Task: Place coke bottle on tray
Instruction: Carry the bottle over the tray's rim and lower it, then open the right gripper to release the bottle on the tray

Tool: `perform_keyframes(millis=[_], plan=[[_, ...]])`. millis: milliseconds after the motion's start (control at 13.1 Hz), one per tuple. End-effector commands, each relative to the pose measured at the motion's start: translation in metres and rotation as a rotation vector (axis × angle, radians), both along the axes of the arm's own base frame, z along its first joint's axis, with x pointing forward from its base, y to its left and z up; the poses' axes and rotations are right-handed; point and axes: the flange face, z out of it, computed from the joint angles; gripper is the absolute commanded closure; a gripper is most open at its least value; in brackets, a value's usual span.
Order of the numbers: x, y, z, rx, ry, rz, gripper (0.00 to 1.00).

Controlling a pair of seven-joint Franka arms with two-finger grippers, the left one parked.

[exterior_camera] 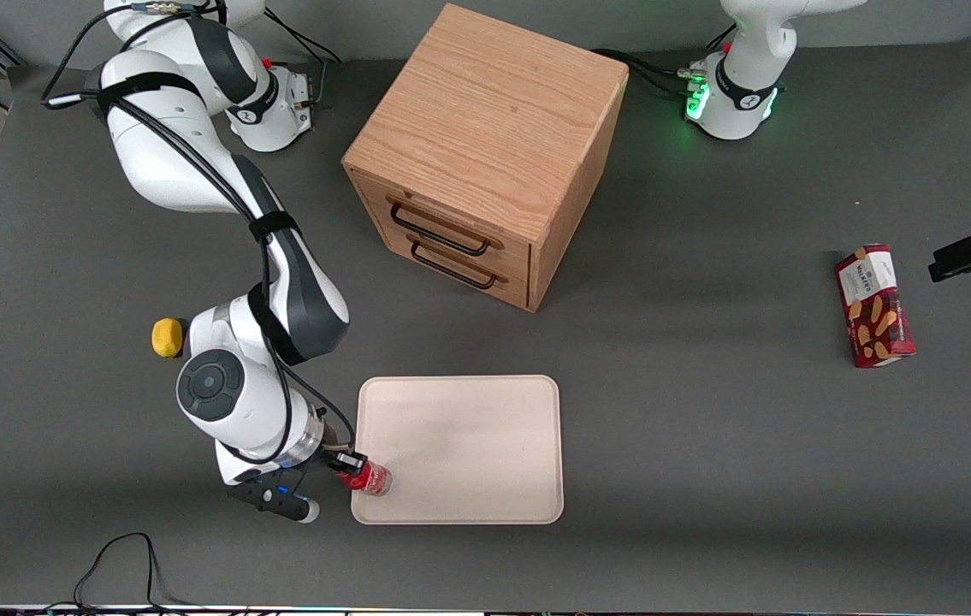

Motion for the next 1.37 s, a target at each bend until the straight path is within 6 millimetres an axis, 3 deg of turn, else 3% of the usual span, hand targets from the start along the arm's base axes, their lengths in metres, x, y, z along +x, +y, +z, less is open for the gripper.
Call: perform_keyframes(millis=[0,228,304,457,609,1293], plan=[[0.0035,0.0064,0.0055,-0.025,-0.037,-0.009,1.00],[0.0024,0.0097,0.0030,-0.030,-0.036,-0.003,0.96],[0.0023,0.0103,-0.0006,-0.031,-0.033,-0.004,0.78],[0.0031,0.0114,0.0008,-0.045,-0.052,0.006,0.06],[0.0020,0.0138,0.0001,-0.053,-0.054,0.010,0.00],[0.0007,0.0151,-0.0003,-0.058,-0.048,0.010,0.00]])
